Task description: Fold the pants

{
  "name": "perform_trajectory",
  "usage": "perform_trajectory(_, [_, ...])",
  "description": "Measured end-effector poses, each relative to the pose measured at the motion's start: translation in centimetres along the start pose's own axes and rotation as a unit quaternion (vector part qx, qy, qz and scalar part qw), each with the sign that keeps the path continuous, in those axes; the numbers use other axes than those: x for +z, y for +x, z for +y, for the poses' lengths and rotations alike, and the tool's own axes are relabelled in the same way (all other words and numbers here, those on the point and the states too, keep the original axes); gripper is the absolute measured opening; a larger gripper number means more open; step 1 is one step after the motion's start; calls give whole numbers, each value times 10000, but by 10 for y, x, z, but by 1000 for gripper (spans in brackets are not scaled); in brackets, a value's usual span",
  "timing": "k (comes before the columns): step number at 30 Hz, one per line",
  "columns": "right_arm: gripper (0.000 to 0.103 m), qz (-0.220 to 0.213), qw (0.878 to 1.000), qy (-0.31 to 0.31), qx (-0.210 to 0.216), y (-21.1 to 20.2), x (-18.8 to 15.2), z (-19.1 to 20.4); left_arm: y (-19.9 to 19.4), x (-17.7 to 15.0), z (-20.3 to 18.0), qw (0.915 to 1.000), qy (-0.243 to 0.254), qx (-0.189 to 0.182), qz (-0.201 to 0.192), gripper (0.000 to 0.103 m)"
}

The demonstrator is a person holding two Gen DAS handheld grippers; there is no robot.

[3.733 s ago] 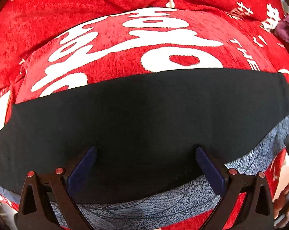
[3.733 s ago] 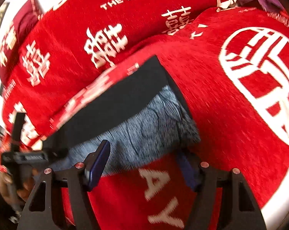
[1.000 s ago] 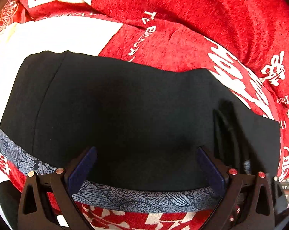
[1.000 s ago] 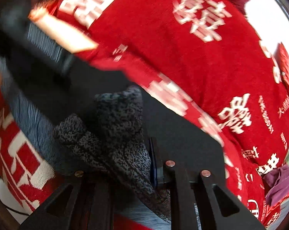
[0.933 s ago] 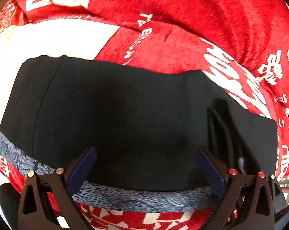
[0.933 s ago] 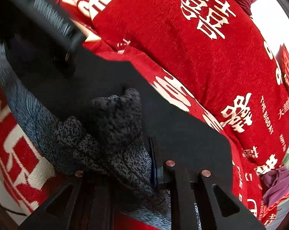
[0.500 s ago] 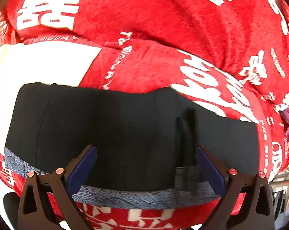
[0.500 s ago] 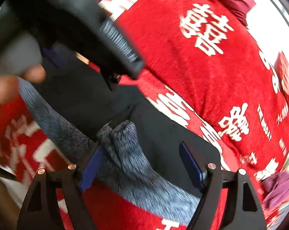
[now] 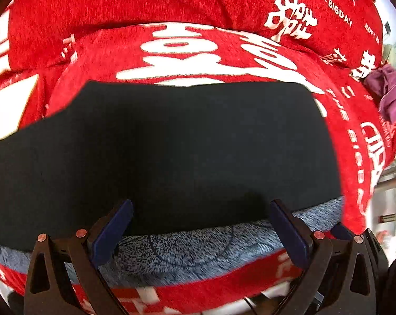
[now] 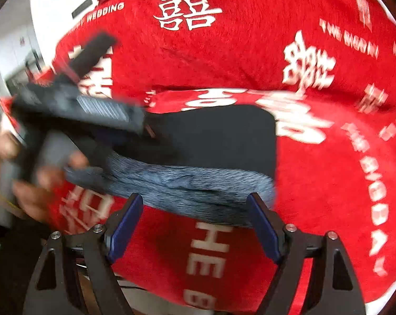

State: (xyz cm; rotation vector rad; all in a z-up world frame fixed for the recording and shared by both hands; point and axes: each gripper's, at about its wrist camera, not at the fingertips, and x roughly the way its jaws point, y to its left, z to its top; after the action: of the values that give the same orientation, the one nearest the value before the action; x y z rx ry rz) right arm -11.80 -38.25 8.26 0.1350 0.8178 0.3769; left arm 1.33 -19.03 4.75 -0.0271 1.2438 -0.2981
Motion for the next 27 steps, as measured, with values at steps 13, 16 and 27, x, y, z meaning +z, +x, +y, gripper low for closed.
perform_trajectory(13, [68,363,9958,643,-548,37,-8,-38,10,-4,-10,9986,294,437,56,103])
perform_trajectory(16, [71,587,9964,376,-486,28,-7,-27,4,-2,-3,9990,95,410,118,103])
perform_trajectory(27, [83,619,9967,376,358,36,43,-44,18,-13,25,9980,-500,204,313,103])
